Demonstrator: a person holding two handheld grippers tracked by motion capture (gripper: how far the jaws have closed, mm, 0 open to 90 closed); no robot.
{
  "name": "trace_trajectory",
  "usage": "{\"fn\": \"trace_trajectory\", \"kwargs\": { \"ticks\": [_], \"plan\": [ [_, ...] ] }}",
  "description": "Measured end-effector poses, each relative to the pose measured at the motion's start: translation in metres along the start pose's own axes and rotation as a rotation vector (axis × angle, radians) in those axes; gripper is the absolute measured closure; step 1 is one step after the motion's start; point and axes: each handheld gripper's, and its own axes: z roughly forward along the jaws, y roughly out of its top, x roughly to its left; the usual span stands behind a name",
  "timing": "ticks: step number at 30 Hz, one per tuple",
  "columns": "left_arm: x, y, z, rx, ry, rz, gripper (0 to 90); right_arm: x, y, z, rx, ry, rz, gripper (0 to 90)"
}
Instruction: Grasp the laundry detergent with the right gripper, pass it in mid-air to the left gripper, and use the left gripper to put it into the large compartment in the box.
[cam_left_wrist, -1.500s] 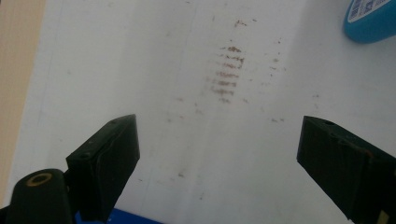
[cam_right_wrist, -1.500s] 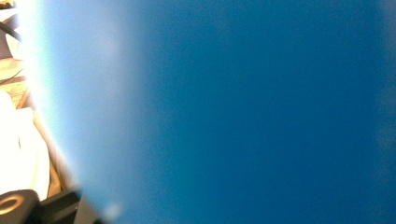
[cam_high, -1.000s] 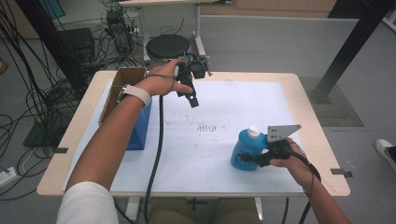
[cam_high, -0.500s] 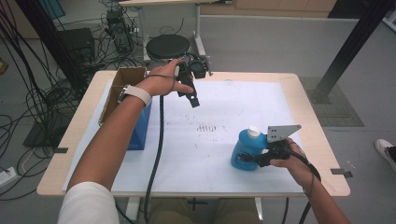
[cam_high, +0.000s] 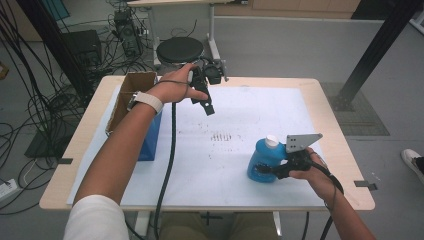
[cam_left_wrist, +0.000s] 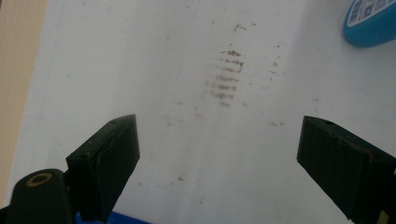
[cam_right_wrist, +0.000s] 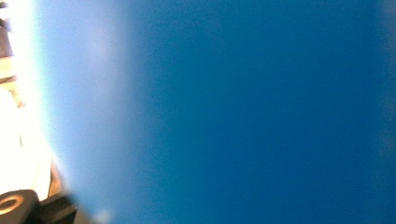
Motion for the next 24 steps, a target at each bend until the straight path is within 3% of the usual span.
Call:
{"fn": "trace_trajectory", "kwargs": {
  "ticks": [24],
  "plan": [
    [0.0005, 0.0014, 0.0007, 0.000, -0.002, 0.000, 13.5, -0.0008, 0.0002, 0.0003, 0.001, 0.005, -0.002, 42.2]
  ]
}}
